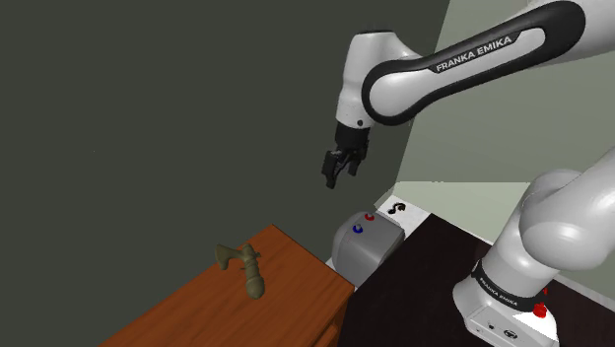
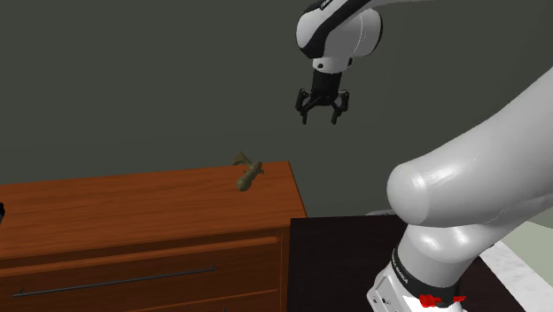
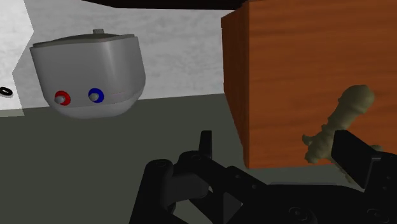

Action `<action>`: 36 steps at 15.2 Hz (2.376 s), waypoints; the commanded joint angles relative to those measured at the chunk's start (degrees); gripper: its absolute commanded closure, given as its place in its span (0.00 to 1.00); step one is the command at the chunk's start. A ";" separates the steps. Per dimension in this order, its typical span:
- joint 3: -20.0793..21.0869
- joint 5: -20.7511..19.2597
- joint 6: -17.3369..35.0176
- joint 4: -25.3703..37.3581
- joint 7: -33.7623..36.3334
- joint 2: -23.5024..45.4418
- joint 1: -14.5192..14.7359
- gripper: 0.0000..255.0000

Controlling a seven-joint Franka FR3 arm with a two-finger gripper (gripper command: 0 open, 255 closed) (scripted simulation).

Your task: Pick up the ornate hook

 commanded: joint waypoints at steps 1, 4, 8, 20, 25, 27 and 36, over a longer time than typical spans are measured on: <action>1.73 -0.01 3.41 0.54 1.90 3.74 0.36 0.00; 4.30 -0.89 8.09 2.02 5.21 9.77 0.77 0.00; 7.28 -3.95 13.67 5.04 10.57 18.45 1.20 0.00; 6.41 -20.69 22.85 21.40 29.37 45.87 9.33 0.00; 3.64 -24.57 23.43 31.27 33.99 56.65 14.83 0.00; 3.08 -25.08 23.90 32.66 34.51 58.51 15.65 0.00; 1.42 -26.57 26.92 34.03 35.46 62.87 16.98 1.00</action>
